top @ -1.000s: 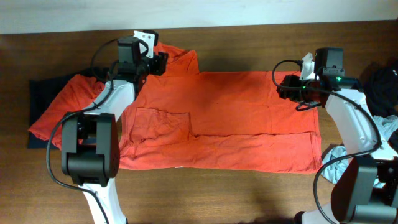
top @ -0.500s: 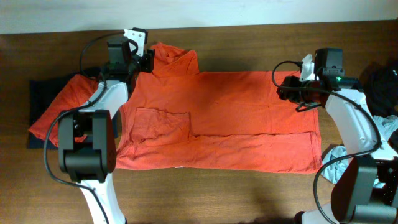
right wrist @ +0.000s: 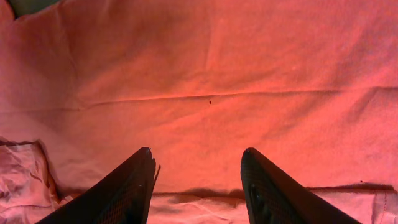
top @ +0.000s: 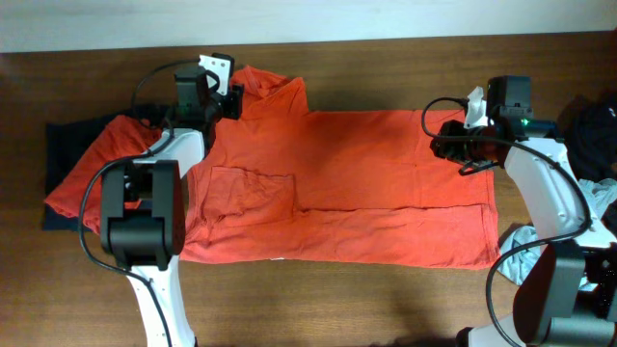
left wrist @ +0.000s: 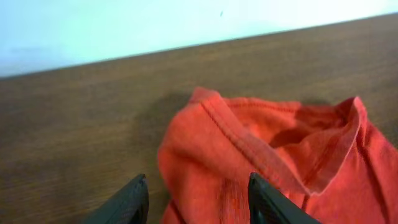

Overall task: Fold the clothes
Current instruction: 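Move left gripper to upper left shoulder, right gripper to upper right, then grasp the left shoulder near the collar with the left gripper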

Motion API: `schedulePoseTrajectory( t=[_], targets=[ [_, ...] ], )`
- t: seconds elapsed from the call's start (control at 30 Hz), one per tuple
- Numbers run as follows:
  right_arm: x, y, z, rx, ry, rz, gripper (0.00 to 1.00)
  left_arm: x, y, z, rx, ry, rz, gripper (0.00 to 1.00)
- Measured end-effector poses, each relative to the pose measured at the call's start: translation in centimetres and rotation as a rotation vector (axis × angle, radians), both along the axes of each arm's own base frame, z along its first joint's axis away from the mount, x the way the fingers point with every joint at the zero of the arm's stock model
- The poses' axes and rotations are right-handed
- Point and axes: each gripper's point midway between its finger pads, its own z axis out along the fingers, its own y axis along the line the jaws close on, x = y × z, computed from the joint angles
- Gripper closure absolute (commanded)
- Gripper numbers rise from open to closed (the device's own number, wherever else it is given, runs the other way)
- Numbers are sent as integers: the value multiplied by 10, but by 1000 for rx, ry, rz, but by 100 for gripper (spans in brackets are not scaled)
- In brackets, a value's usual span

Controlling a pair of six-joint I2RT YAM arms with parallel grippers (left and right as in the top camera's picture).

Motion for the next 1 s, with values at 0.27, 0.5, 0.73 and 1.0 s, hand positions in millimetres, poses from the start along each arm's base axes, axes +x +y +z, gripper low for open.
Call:
schedulePoseTrajectory(
  t=[0.27, 0.5, 0.73, 1.0],
  targets=[
    [-3, 0, -1, 2, 15, 0, 52, 1, -10, -5, -5, -11, -21, 50],
    [-7, 1, -3, 4, 30, 0, 52, 0, -20, -20, -8, 5, -41, 54],
    [-8, 1, -3, 4, 38, 0, 55, 3, -20, -33, -6, 23, -40, 69],
    [-10, 1, -4, 5, 44, 0, 57, 9, -22, -24, -12, 40, -44, 100]
  ],
)
